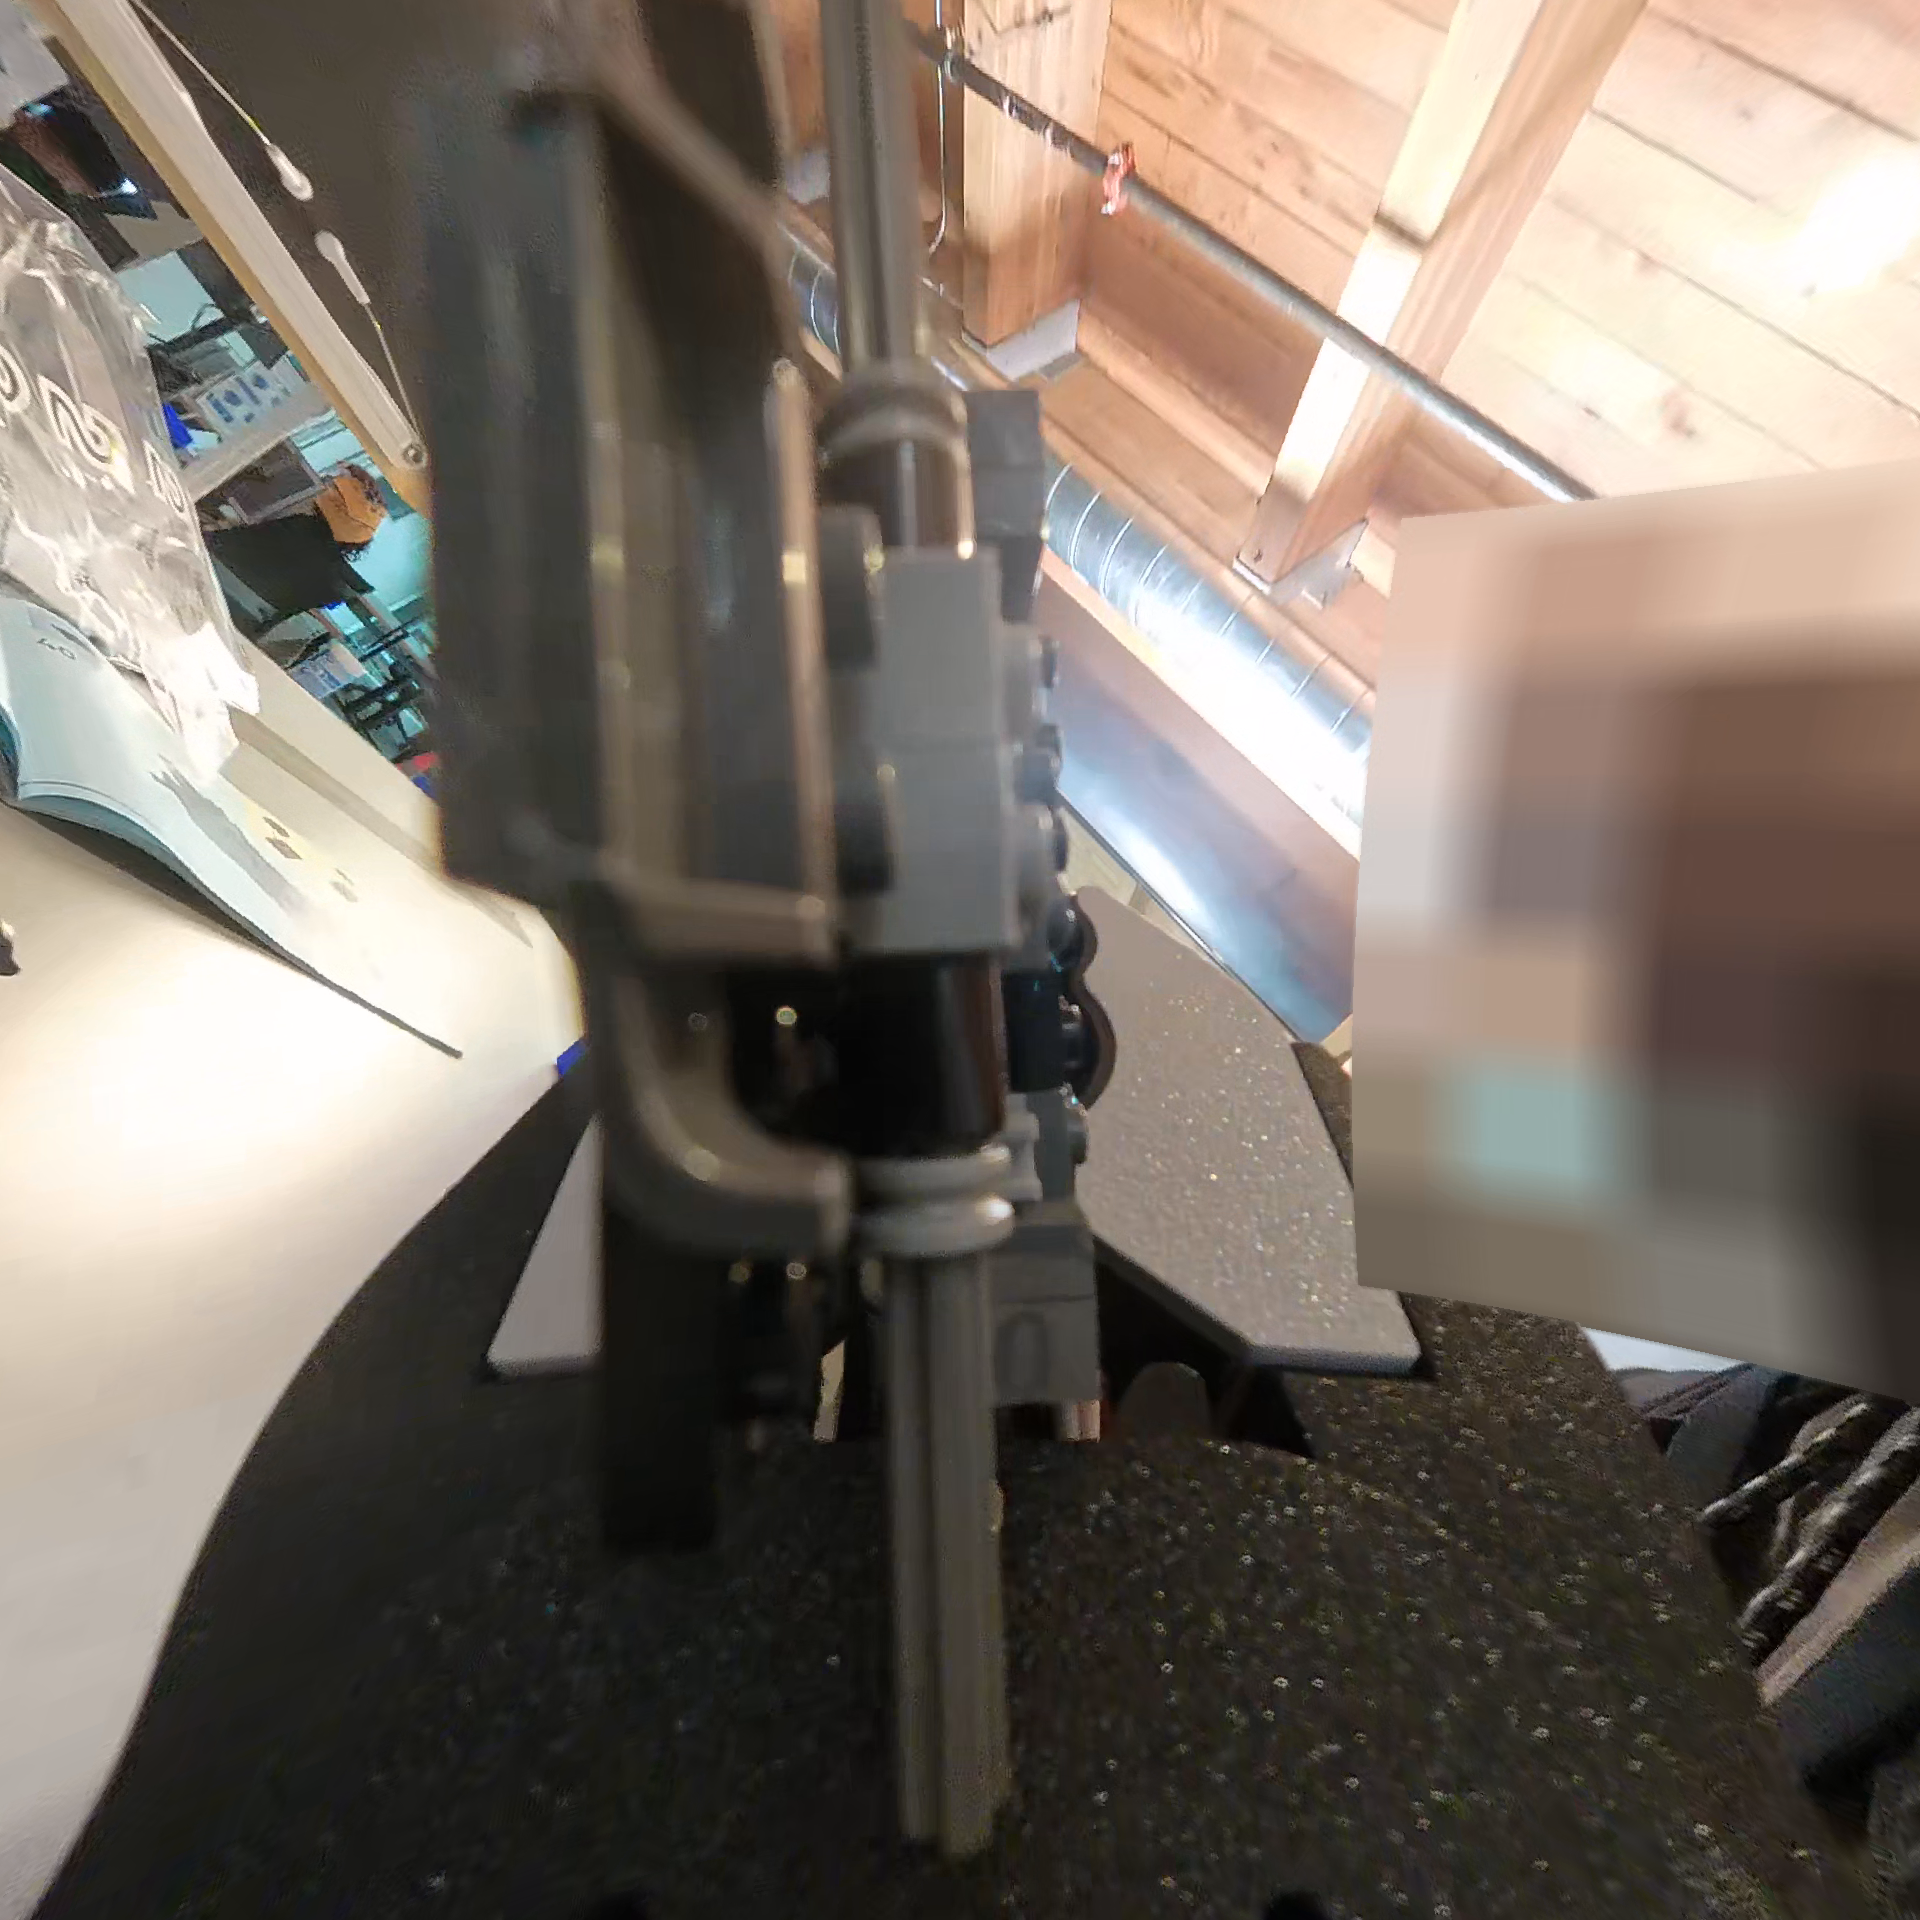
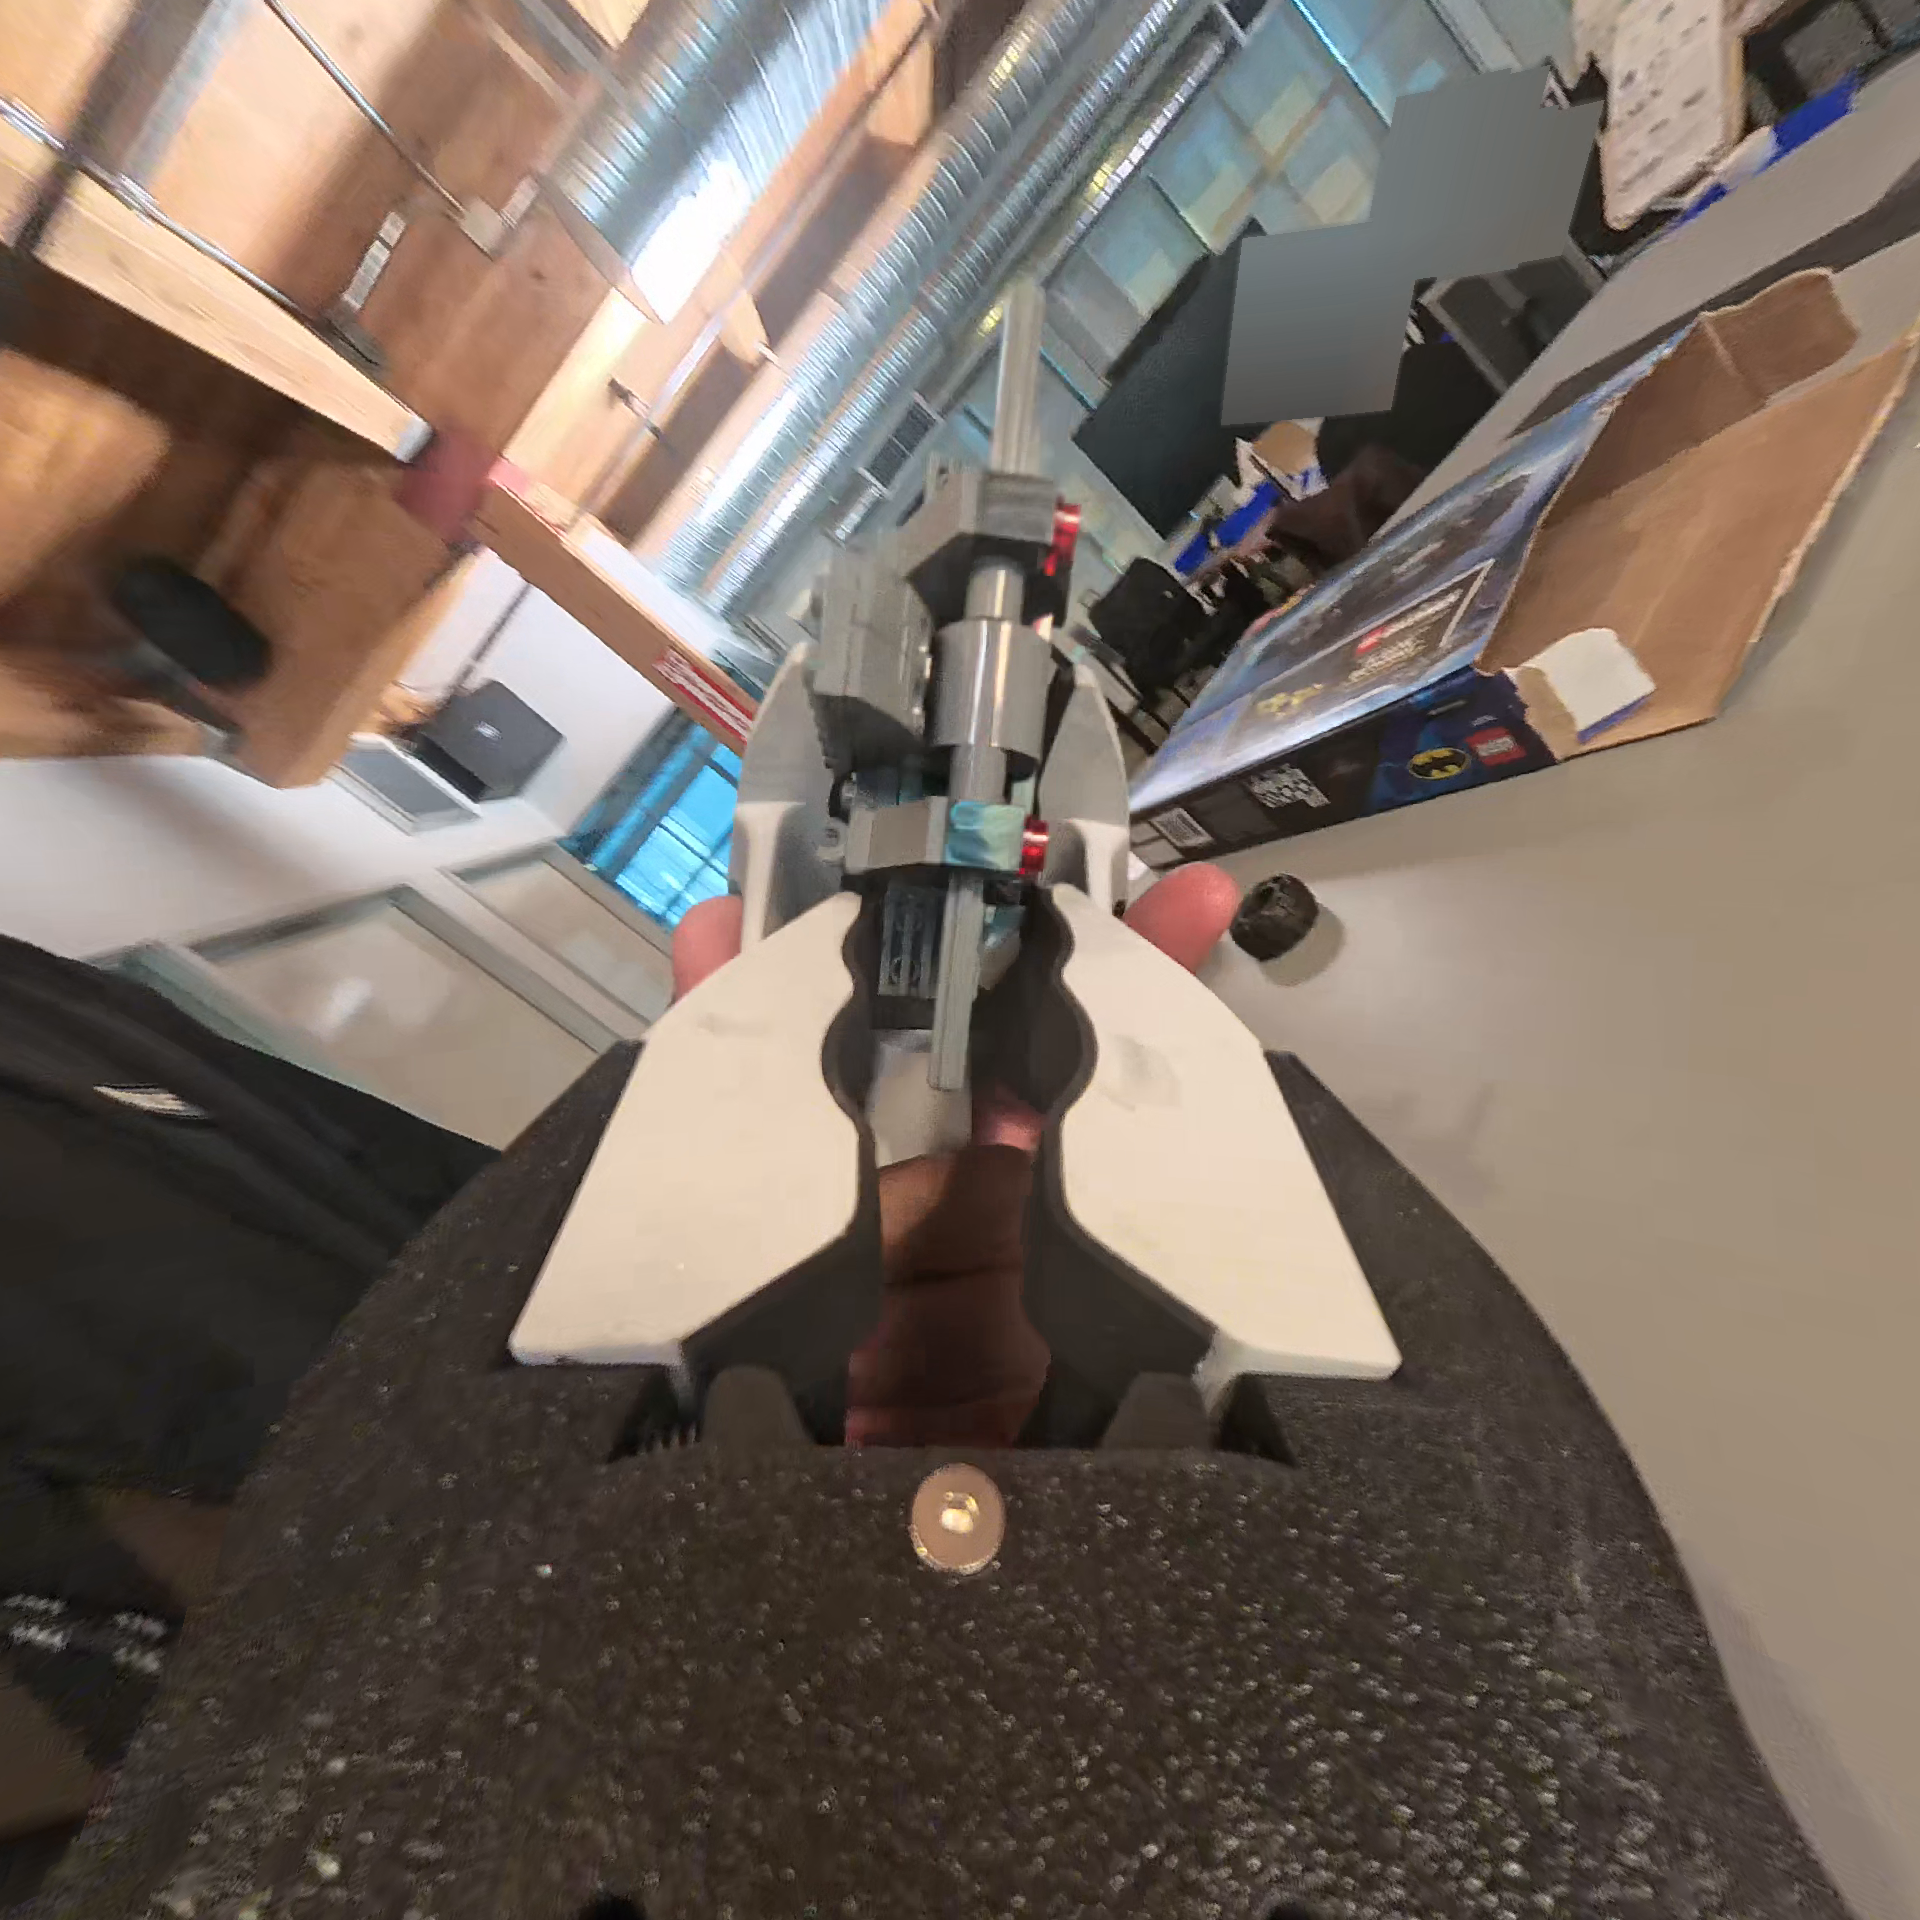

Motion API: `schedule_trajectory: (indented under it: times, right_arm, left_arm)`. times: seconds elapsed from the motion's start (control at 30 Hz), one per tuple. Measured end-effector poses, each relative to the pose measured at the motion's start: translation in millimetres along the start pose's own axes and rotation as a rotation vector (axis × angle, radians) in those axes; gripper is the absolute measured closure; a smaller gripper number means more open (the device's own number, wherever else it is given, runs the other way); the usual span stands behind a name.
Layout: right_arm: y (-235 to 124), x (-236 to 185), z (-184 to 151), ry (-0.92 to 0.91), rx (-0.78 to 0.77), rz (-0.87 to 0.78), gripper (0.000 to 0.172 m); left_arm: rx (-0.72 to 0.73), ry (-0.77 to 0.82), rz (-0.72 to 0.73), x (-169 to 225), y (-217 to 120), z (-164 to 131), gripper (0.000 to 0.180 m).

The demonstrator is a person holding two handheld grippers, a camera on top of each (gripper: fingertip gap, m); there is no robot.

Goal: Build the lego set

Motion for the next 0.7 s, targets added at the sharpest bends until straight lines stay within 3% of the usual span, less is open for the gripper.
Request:
schedule_trajectory:
  times: [0.17, 0.47, 0.6, 0.7]
  right_arm:
    - [-5.4, 3.8, 1.3, 0.033, 0.064, 0.054, 0.145]
    - [-16.8, 5.0, 23.7, -0.04, 0.127, 0.004, 0.146]
    - [-23.4, 9.3, 33.0, -0.086, 0.075, -0.064, 0.145]
    - [-32.2, 11.9, 43.8, -0.154, 0.006, -0.116, 0.145]
  left_arm:
    - [-0.04, -0.03, -0.019, -2.1, 3.9, -4.2, 0.143]
    - [-0.098, -0.141, -0.062, -9.4, 4.4, -9.8, 0.122]
    - [-0.224, -0.119, -0.009, -11.5, -6.6, -15.4, 0.12]
    - [-0.428, 0.009, 0.12, -9.4, -25.6, -19.5, 0.12]
Point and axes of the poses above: each gripper's, where its closed fingertips meet, y out along the fingers, z out of its top, x = y × z across the jaws, the point moved 7 cm from there along -y, back along the fingers, and after that the axes turned 3 degrees about -z, right-handed, at the moved point
